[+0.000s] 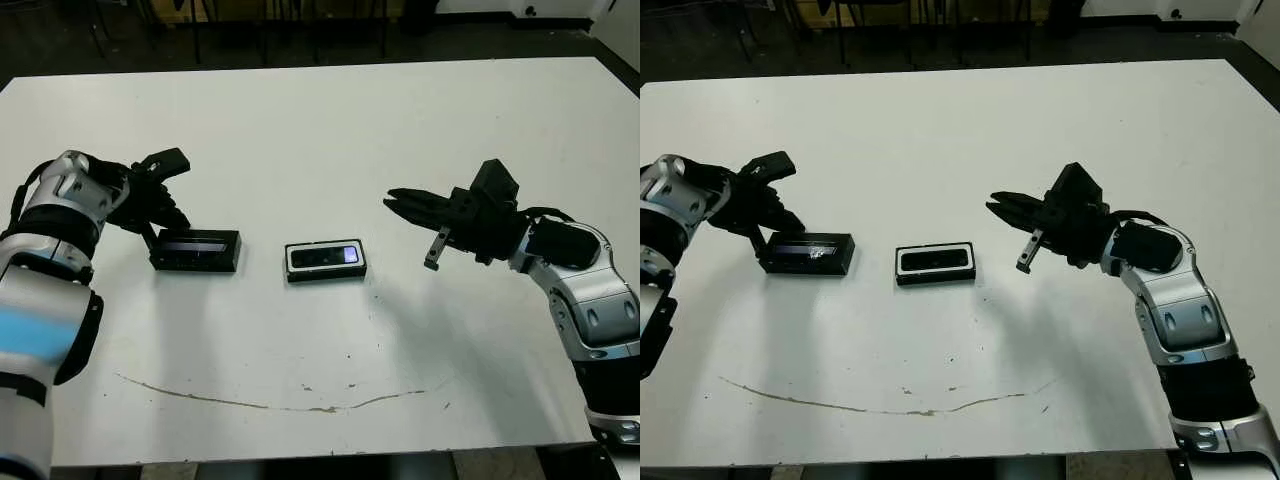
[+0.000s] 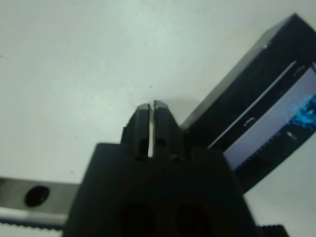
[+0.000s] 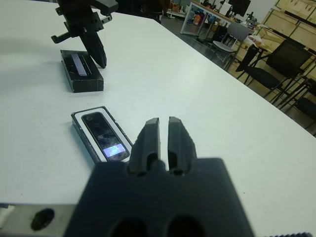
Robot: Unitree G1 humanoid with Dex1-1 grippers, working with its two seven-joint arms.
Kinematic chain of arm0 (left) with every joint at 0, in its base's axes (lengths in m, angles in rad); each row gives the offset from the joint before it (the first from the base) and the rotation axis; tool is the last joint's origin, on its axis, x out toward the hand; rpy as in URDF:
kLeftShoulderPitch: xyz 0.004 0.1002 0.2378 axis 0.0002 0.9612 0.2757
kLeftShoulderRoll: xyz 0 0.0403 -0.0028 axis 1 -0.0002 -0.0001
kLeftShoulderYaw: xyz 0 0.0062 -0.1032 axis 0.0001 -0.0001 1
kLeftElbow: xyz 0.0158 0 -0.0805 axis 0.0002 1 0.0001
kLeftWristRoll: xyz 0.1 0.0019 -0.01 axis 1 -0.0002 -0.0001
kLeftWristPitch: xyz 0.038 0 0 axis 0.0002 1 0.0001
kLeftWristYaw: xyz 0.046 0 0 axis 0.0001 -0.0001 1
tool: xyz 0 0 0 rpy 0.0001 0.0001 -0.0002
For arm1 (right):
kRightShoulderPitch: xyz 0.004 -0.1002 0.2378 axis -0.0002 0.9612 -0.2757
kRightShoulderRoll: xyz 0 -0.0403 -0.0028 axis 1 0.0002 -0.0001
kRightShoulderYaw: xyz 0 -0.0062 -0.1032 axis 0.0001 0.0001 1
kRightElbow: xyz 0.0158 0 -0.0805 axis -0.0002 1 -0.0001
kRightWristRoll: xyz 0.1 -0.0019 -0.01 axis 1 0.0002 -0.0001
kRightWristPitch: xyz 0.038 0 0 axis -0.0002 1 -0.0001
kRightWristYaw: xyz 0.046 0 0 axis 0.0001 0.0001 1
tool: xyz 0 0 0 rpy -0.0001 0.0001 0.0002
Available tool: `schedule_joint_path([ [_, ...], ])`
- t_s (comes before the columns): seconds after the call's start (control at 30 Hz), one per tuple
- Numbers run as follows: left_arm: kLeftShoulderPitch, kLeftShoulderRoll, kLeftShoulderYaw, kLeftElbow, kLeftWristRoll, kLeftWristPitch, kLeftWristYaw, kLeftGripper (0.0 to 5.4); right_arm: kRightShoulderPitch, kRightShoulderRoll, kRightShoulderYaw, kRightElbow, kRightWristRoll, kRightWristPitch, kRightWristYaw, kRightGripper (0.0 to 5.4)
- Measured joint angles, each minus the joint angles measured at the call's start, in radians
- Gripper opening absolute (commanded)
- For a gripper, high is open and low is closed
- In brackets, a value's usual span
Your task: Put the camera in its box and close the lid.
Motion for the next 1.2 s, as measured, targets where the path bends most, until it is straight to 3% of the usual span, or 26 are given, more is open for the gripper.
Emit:
schedule_joint_path([
  [0.27,-0.012,0.021,-0.038,-0.028,0.034,0.021,-0.135,0.00,0.006,-0.004,0.003,-0.011,-0.008,0.002,-0.002,0.02],
  [0.5,0.053,0.092,-0.048,-0.174,0.044,0.137,-0.259,0.00,0.008,-0.004,0.003,-0.014,-0.011,0.016,-0.004,0.02],
  [0.83,0.224,0.212,-0.022,-0.452,0.002,0.155,-0.324,0.00,0.007,-0.006,0.003,-0.013,-0.010,0.036,-0.011,0.02],
  [1.2,0.282,0.236,-0.036,-0.609,-0.036,0.174,-0.413,0.00,0.007,-0.007,0.003,-0.013,-0.009,0.050,-0.012,0.02],
])
